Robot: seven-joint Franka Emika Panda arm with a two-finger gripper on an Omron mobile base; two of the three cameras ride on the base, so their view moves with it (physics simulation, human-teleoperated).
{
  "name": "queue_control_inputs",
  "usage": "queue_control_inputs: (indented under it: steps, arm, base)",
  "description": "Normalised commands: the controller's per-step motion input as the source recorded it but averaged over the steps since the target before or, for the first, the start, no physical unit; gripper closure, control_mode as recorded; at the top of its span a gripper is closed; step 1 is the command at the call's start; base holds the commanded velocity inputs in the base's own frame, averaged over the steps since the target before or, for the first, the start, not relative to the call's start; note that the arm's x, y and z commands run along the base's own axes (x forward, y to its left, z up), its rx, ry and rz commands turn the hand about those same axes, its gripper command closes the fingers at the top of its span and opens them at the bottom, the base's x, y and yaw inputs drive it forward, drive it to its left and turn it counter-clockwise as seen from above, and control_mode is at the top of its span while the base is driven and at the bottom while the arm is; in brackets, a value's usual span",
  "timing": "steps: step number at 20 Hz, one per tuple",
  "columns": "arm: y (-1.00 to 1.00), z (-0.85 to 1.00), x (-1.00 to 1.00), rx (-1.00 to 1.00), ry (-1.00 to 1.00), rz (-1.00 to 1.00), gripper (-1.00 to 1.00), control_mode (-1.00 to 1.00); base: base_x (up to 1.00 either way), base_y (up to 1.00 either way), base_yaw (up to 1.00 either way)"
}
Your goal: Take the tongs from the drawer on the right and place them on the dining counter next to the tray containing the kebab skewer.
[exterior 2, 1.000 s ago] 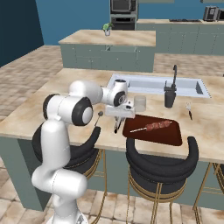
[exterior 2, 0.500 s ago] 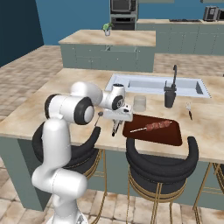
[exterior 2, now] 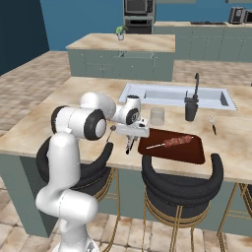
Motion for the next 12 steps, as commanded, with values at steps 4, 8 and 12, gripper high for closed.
queue_control_inputs:
  steps: [4,8,12]
  arm:
    - [0.00,0.00,0.00,0.00,0.00,0.00,-1.00,-1.00]
    - [0.00,0.03,0.00,0.00,0.00,0.00,-1.00,-1.00]
    - [0.00,0.48,-0.33,0.00,-0.12,0.00,-1.00,-1.00]
  base:
    - [0.00,0.00,0.00]
    - [0.00,0.00,0.00]
    - [0.00,0.00,0.00]
